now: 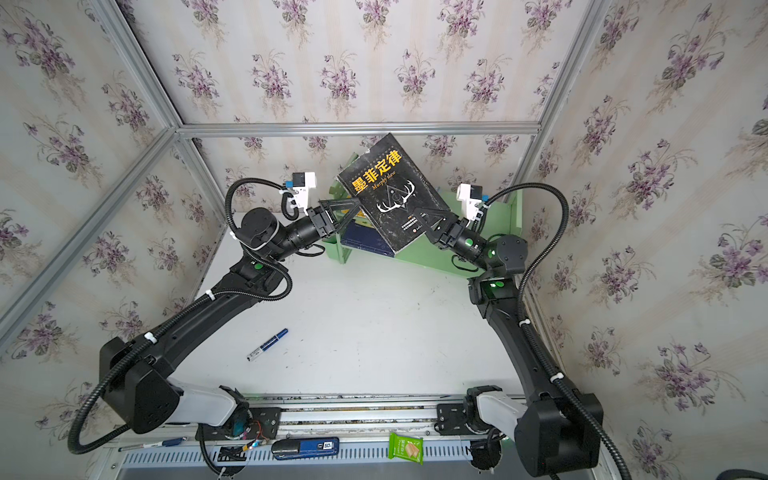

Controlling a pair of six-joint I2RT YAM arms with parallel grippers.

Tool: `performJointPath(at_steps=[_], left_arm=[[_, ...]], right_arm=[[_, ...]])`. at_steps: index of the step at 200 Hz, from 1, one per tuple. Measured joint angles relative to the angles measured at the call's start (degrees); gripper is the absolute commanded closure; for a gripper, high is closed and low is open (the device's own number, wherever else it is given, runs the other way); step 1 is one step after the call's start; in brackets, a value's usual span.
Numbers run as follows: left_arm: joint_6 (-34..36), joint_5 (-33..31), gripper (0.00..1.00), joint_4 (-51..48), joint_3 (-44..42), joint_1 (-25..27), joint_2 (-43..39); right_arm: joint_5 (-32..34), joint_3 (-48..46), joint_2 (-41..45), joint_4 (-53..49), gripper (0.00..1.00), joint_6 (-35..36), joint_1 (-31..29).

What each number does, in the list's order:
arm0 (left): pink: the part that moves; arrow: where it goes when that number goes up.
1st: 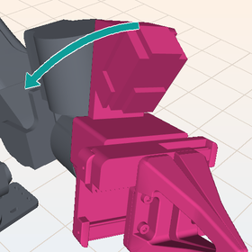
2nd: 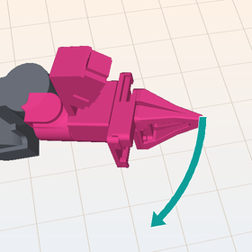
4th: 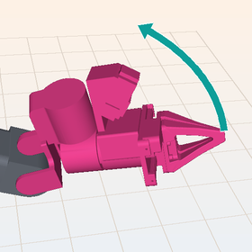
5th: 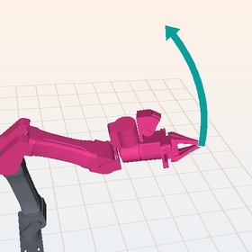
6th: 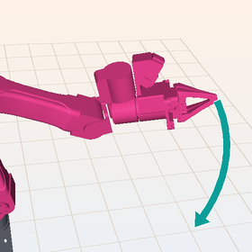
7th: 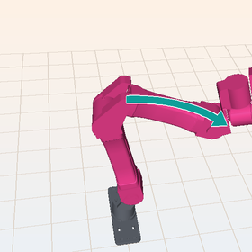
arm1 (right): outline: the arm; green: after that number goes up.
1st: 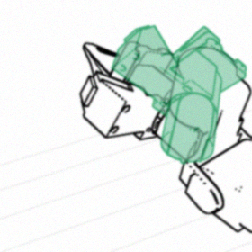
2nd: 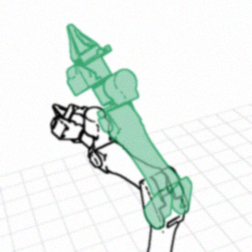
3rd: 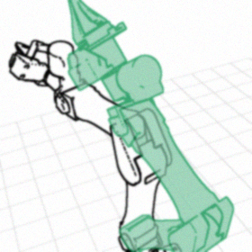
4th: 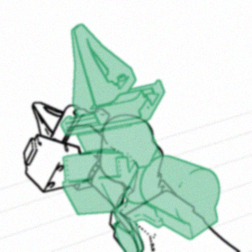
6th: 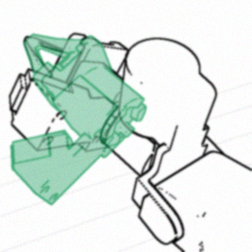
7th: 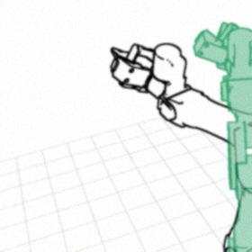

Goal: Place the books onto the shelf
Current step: 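Lift the black book upright with both grippers and carry it toward the shelf, then lower the black book onto the yellow book with the right gripper while the left releases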

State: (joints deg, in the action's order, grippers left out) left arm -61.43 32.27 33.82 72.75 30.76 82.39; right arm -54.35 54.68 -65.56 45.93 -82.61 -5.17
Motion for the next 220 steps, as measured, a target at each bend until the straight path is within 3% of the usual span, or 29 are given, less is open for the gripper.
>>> performJointPath(at_steps=[37, 60, 80, 100, 127, 146, 173, 220], left_arm=[[-1.31, 1.99, 0.44, 1.29, 0.17, 0.0, 1.18], [-2.21, 2.32, 0.68, 2.12, 0.2, 0.0, 1.64], [-3.67, 2.25, 0.78, 4.04, 0.09, 0.02, 1.79], [-4.52, 1.9, 0.82, 6.21, -0.42, 0.02, 2.08], [-5.64, -0.52, 0.87, 7.37, -1.81, 0.28, 2.08], [-6.16, -3.02, 0.89, 7.34, -2.71, 0.39, 2.01], [-6.82, -7.43, 0.9, 7.93, -2.89, 0.5, 2.08], [-7.76, -12.13, 0.9, 9.44, -2.03, 1.97, 3.54]], right_arm=[[-4.94, 1.44, -0.5, -1.14, 0.82, -0.94, 0.04], [-7.21, 2.93, -0.63, -1.92, 0.81, -0.9, 0.22], [-7.96, 3.41, -0.92, -3.19, 0.77, -0.17, 0.48], [-7.56, 3.41, -1.33, -4.11, 0.73, 0.74, 0.57], [-4.39, 2.38, -1.44, -3.8, 0.47, 1.53, 0.52], [-0.37, -1.18, 0.15, -3.56, 0.37, 1.86, 0.5], [5.97, -5.53, 3.72, -5.18, 0.33, 4.28, -1.11], [13.31, -5.27, 5.53, -11.47, 0.34, 11.8, -6.75]])
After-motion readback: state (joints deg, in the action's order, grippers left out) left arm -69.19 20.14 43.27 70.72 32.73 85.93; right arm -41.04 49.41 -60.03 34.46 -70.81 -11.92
